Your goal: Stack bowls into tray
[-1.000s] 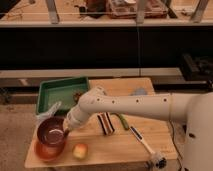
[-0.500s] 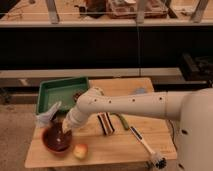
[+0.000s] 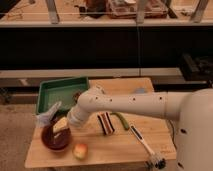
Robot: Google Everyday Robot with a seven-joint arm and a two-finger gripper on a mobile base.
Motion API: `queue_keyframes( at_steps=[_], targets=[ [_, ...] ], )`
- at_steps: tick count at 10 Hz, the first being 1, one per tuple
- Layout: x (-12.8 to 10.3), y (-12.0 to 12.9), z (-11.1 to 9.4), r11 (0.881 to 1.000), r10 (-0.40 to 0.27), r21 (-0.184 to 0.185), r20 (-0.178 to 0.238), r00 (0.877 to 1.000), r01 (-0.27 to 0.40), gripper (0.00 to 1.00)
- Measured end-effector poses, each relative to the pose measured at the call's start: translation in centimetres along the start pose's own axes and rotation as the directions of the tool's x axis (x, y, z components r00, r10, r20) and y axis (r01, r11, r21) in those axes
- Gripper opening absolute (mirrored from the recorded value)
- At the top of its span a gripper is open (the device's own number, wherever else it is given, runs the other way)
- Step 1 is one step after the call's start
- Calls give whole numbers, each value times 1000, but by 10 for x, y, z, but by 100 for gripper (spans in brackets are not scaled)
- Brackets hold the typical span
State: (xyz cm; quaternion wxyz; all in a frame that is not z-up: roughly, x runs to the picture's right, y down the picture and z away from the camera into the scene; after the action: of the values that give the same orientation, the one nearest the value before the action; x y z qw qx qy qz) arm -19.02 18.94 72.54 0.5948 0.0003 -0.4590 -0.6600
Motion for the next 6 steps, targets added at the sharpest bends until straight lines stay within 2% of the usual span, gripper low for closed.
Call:
queue_keyframes(
  at_steps=[2,3,6],
  targets=[
    [0,0,0,1000,3,3,3,1000,-3,80],
    [-1,1,3,1000,13,7,18,1000,-13,80],
    [-2,-10,34,999,23,22,87,996,-25,80]
  ],
)
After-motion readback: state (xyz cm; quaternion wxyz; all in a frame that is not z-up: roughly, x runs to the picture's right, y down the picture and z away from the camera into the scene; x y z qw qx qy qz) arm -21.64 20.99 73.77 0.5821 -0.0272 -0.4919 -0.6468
